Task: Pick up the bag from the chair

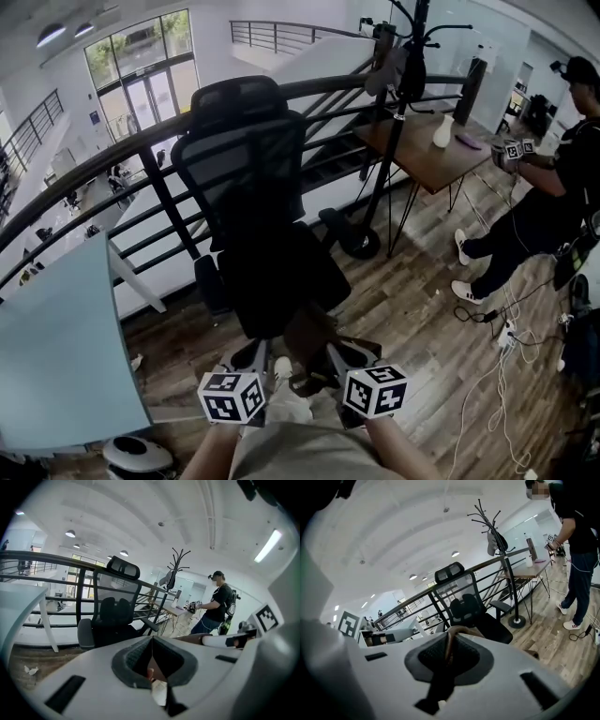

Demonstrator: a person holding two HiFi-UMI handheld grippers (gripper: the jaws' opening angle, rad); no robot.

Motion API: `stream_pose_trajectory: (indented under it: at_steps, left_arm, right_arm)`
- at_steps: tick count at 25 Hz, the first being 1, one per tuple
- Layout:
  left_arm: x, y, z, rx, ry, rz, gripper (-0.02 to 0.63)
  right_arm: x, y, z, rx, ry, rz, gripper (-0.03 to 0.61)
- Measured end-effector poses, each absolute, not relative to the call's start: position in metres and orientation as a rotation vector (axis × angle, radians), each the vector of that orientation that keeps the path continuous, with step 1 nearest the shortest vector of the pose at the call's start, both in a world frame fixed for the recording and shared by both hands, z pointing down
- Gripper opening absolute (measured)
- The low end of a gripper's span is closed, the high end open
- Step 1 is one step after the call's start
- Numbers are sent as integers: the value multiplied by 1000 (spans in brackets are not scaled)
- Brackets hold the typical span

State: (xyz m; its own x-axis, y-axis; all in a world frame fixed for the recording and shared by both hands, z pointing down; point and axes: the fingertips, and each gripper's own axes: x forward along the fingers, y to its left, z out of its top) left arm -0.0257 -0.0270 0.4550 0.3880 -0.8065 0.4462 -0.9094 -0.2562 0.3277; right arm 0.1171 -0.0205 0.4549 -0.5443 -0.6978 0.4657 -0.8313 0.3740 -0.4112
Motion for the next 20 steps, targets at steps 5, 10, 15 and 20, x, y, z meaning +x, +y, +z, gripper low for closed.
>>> stream_pose_trajectory:
  at_steps: [5,10,15,20]
  left_arm:
    - [-25,-25,453,2118,-1475,245,3]
    - [-26,-24,453,2113,-1478,243,3]
    - [-25,-24,450,2111,-1481,229,3]
    - [-27,-25,453,2102,-1484,232,3]
  right_arm:
    - [113,-16,453,1346,-2430,895,23]
    - [113,-16,451,1350,-2437,889,23]
    - [114,-16,451,1361,-2438,882,23]
    - [112,-17,452,1355,-2436,882,23]
